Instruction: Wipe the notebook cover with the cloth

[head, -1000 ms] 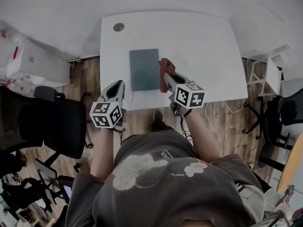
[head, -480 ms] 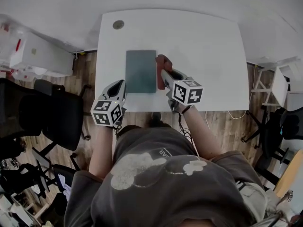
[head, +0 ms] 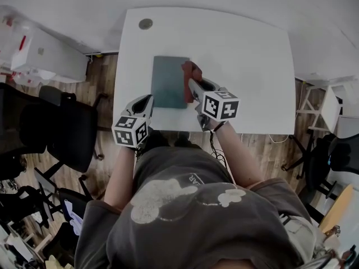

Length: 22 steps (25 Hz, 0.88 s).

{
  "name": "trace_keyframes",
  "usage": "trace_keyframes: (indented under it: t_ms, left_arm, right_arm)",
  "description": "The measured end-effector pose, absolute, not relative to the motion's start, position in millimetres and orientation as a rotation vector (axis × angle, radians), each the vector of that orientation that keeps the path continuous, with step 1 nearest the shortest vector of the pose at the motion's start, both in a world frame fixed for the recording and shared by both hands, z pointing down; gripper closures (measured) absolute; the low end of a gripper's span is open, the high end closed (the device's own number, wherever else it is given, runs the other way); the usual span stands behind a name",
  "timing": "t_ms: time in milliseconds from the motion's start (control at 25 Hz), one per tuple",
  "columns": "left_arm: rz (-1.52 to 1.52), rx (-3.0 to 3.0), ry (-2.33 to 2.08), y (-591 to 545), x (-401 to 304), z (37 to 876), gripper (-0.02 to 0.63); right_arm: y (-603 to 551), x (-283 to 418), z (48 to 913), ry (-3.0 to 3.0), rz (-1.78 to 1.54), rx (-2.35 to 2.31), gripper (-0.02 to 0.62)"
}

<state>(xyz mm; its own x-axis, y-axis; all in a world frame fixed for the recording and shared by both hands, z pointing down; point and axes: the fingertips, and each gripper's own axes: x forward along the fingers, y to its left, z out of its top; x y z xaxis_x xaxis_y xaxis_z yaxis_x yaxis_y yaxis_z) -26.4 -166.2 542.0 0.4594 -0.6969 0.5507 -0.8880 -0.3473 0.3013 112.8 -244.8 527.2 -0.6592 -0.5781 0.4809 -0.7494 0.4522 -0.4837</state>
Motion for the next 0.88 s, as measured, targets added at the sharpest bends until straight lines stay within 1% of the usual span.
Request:
trace_keyframes:
  t_ms: [400,880]
  left_arm:
    - [0.532,2.129,-1.179,-162,-39,572,0.609]
    - [0.601,2.126,-1.017,-156,-43,599,0.609]
  right_arm:
    - [-254,98,531,-2.398,1.025,1.233,0.508]
    - [-266,55,539,-2.384,1.021,1.208,0.508]
